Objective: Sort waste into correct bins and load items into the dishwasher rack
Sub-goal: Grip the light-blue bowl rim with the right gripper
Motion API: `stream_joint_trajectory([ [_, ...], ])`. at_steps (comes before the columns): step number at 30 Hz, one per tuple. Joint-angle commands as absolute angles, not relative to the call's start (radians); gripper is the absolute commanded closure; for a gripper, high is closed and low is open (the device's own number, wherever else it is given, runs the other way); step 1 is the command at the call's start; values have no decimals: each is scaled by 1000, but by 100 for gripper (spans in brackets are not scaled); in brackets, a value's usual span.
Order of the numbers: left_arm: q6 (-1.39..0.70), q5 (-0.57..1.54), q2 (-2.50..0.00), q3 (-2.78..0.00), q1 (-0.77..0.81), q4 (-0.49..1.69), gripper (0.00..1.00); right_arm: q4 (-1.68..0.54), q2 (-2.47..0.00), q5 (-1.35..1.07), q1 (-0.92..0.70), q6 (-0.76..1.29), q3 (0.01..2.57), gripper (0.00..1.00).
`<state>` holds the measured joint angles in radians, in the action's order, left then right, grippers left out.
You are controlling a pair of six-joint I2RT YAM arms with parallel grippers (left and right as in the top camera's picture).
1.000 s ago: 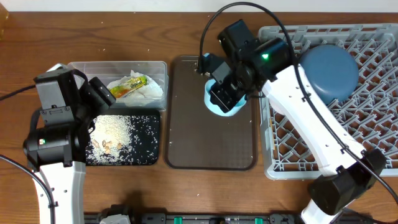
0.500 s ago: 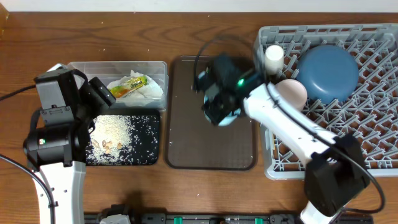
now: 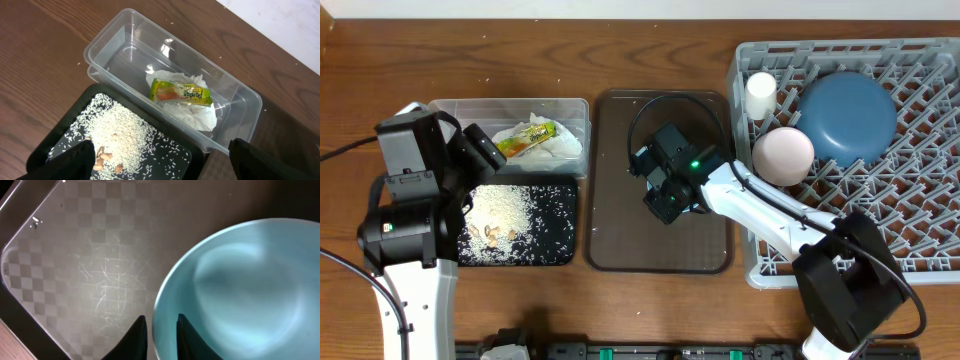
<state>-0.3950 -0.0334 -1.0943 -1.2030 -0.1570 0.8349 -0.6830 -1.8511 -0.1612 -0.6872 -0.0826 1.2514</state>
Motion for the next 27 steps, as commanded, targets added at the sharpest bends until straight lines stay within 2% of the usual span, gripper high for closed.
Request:
stream_joint_trajectory([
  [1,-389,-46,-1097,-1214,-162,837,12,-689,-1852,-154,-695,-75,1245,80],
  [7,-389,-46,-1097,-1214,-162,838,12,-709,-1852,-154,-699,-76,1240,81],
  [12,-389,-46,-1097,-1214,-162,838,12,-712,-1852,-154,-705,-75,1236,86],
  [27,-389,-46,-1097,-1214,-162,838,12,-754,-1852,-153,-708,-76,1234,85],
])
